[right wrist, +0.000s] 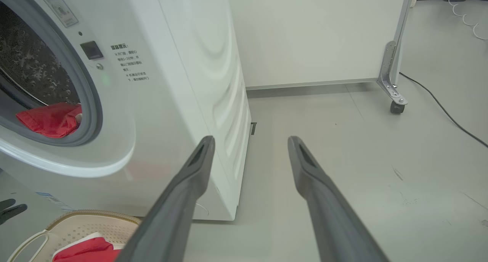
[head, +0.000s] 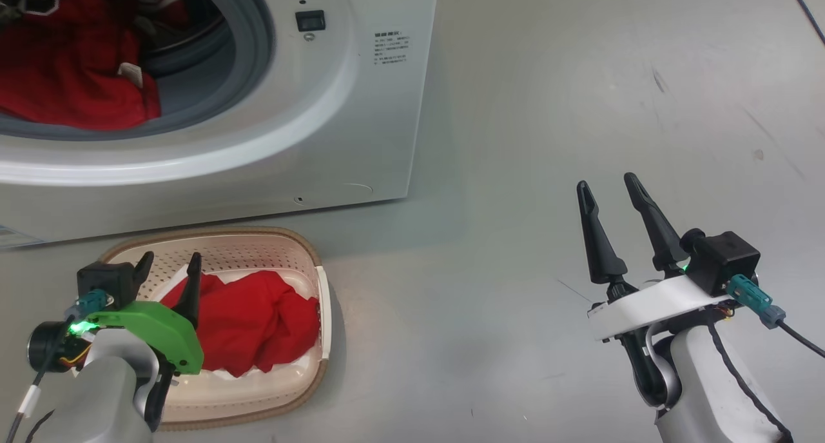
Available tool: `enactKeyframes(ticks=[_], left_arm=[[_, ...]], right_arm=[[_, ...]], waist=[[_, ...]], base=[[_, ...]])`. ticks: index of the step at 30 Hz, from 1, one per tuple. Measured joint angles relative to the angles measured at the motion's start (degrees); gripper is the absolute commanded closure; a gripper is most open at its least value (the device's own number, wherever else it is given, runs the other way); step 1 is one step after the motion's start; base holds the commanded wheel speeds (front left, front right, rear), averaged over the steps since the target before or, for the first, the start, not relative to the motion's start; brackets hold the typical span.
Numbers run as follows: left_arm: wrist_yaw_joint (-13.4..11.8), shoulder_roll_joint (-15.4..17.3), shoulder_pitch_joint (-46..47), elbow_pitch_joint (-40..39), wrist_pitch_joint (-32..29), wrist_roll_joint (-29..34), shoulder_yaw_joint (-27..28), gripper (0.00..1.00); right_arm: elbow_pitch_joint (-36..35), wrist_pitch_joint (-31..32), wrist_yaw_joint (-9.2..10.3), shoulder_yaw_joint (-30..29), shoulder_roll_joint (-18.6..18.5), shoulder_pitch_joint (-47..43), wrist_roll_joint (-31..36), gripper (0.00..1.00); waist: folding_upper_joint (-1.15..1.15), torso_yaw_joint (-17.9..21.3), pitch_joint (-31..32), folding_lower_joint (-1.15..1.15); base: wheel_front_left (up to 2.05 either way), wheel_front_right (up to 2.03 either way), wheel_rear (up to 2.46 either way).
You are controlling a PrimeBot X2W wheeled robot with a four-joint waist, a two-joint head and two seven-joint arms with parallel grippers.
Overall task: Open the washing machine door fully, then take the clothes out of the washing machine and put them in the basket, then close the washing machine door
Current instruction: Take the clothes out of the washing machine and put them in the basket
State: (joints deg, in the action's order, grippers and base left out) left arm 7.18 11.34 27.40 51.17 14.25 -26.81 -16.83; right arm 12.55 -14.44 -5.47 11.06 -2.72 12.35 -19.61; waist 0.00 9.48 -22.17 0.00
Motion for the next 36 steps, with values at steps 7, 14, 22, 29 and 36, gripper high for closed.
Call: enactKeyframes(ticks=[7, 14, 22, 29, 36], left_arm=[[0.00, -0.82, 0.01, -3.49, 0.04, 0.65, 0.01, 0.00], [0.01, -1.29, -0.21, -11.31, 0.12, 1.87, 1.94, 0.00], [-0.41, -1.83, -5.25, -18.07, 0.19, 3.92, 3.64, 0.00], [-2.03, -3.23, -9.62, -23.05, 0.19, 4.91, 5.55, 0.00], [-2.66, -3.70, -13.01, -26.08, 0.19, 5.82, 6.28, 0.00]], right_arm=[[1.09, 0.00, -0.01, -1.48, -0.88, -2.54, 0.00, 0.00], [1.24, 0.00, -0.21, -2.15, -0.88, -4.82, -0.01, 0.00], [1.24, 0.00, -0.45, -2.09, -0.80, -6.81, -0.12, 0.00], [1.21, 0.00, -0.52, -2.00, -0.76, -7.94, -0.42, 0.00], [0.97, 0.00, -0.53, -2.08, -0.74, -8.55, -0.60, 0.00]], waist=[[0.00, -2.89, 4.62, 0.00], [0.00, -5.84, 8.95, 0.00], [0.00, -8.41, 13.39, 0.00], [0.00, -9.09, 15.55, 0.00], [0.00, -8.98, 16.02, 0.00]], base=[[0.00, 0.00, 0.00], [0.00, 0.00, 0.00], [0.00, 0.00, 0.00], [0.00, 0.00, 0.00], [0.00, 0.00, 0.00]])
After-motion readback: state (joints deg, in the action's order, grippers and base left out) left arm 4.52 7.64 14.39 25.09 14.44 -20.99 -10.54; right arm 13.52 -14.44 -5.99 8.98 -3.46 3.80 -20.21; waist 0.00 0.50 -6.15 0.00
